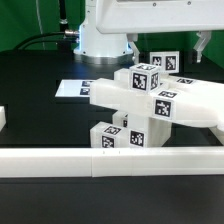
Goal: Assemble chair
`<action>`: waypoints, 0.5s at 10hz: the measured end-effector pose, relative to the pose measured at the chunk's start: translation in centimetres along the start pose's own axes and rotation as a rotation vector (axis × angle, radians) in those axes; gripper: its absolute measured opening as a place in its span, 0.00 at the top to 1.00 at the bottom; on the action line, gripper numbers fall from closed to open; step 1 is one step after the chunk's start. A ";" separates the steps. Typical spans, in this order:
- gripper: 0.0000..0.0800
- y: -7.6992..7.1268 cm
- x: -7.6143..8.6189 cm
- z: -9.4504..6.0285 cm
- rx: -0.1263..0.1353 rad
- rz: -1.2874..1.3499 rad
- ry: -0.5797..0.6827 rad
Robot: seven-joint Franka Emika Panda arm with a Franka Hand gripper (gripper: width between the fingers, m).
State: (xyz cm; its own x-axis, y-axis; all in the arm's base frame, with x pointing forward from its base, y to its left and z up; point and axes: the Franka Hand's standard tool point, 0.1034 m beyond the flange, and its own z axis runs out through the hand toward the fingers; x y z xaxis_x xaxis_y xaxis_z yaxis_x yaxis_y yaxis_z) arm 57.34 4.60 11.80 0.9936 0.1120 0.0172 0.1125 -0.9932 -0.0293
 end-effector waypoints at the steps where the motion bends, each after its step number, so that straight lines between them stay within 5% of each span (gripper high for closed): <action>1: 0.19 0.0 0.0 0.0 -0.012 -0.093 -0.002; 3: 0.19 0.1 0.0 0.0 -0.015 -0.160 -0.001; 4: 0.34 0.1 0.0 0.1 -0.015 -0.156 -0.001; 5: 0.34 0.1 0.0 0.1 -0.015 -0.156 -0.002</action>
Offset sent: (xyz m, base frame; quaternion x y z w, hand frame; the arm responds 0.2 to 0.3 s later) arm 0.0000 0.0000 0.0000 0.0000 0.0000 0.0000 1.0000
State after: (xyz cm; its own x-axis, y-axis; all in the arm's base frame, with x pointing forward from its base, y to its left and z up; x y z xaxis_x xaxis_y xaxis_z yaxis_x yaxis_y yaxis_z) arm 57.32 4.50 11.73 0.9640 0.2652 0.0186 0.2654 -0.9641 -0.0112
